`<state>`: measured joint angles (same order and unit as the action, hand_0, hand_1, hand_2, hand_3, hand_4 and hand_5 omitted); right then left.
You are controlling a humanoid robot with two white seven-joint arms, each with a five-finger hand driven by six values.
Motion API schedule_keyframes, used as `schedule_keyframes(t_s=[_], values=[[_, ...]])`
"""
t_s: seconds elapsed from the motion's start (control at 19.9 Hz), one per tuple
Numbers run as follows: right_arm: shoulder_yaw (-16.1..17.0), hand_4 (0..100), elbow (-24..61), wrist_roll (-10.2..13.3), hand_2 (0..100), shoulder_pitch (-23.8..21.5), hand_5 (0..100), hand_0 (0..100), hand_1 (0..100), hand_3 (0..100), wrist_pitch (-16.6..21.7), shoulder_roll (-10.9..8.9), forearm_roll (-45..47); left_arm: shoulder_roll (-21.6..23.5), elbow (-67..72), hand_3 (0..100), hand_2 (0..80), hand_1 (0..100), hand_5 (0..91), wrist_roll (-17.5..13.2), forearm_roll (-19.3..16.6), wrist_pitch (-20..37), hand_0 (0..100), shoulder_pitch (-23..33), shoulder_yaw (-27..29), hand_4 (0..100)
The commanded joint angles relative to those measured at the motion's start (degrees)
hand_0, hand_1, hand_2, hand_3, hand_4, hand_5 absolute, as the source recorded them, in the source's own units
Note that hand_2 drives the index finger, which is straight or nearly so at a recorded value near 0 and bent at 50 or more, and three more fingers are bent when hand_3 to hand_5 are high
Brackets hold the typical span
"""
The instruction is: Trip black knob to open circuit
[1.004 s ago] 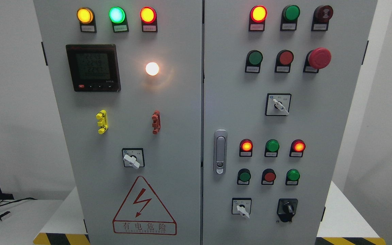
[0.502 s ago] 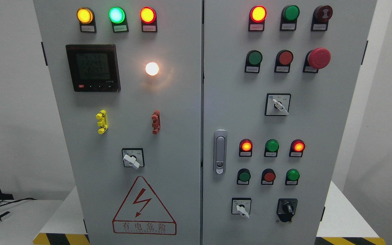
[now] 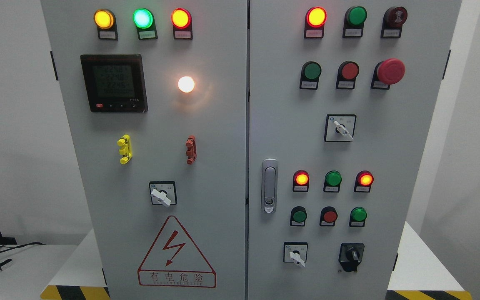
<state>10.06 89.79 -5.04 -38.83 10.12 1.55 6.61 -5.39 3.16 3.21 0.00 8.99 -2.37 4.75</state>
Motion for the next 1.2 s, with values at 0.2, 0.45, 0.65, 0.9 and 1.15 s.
schedule_keyframes(t_s=[0.2,0.45,0.65,0.9,1.15], values=[[3.8,100,21.7,3.6,37,14.7,93,17,59,100,-8.2,-2.43,0.2,-0.1,0.0,0,0.0,39,0.0,0.0,-1.8,0.0,12,0.0,0.0,0],[7.2,100,21.6,5.0,45,25.2,94,22,61,100,-15.2,-2.52,0.1,0.0,0.0,0,0.0,39,0.0,0.0,-1.8,0.0,12,0.0,0.0,0],[7.2,100,21.5,5.0,45,29.2,94,26,61,100,-16.9,-3.22,-0.1,0.0,0.0,0,0.0,39,0.0,0.0,-1.8,0.0,12,0.0,0.0,0],[7.2,100,18.4,5.1,45,34.9,94,27,61,100,-18.8,-3.66,-0.4,-0.1,0.0,0,0.0,39,0.0,0.0,-1.8,0.0,12,0.0,0.0,0],[6.4,100,17.6,5.1,45,38.4,94,29,61,100,-21.2,-3.75,-0.5,0.0,0.0,0,0.0,39,0.0,0.0,-1.8,0.0,12,0.0,0.0,0]])
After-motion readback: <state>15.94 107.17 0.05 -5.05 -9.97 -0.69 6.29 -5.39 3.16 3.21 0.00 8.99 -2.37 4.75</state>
